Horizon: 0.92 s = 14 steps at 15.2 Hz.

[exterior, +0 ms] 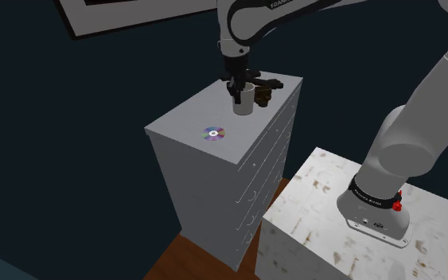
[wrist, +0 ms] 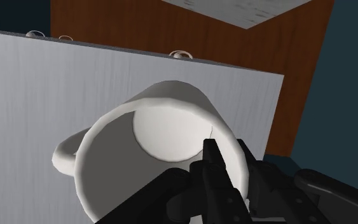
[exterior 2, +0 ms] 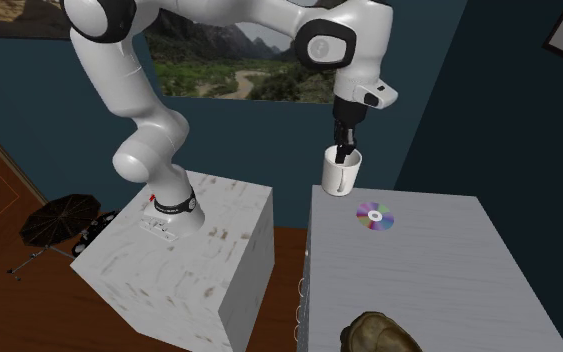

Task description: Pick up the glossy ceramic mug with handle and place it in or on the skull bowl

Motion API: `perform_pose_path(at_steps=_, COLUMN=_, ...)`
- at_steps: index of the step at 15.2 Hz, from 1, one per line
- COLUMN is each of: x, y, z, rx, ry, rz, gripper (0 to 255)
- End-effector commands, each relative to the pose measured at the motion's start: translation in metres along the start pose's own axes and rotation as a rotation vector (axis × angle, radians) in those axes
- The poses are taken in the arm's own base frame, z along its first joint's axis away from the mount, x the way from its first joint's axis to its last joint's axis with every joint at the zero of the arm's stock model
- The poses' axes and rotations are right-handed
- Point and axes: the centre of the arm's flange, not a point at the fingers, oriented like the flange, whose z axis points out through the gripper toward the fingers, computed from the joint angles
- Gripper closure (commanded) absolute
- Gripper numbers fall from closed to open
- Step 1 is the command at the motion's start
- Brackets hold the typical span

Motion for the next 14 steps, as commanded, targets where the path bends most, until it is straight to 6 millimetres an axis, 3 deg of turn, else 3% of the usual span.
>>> perform_pose_path(at_steps=1, x=0.0, y=-0.001, z=-0.011, rx=0.0, ry=0.0, rz=0.0, gripper=255)
perform_pose_path(at_steps=5, x=0.0, y=0.0, z=-0.029, rx=0.0, ry=0.0, rz=0.0, gripper=255)
perform_pose_path(at_steps=14, x=0.006, y=0.119, z=-0.031, rx=0.0, ry=0.0, rz=0.0, gripper=255)
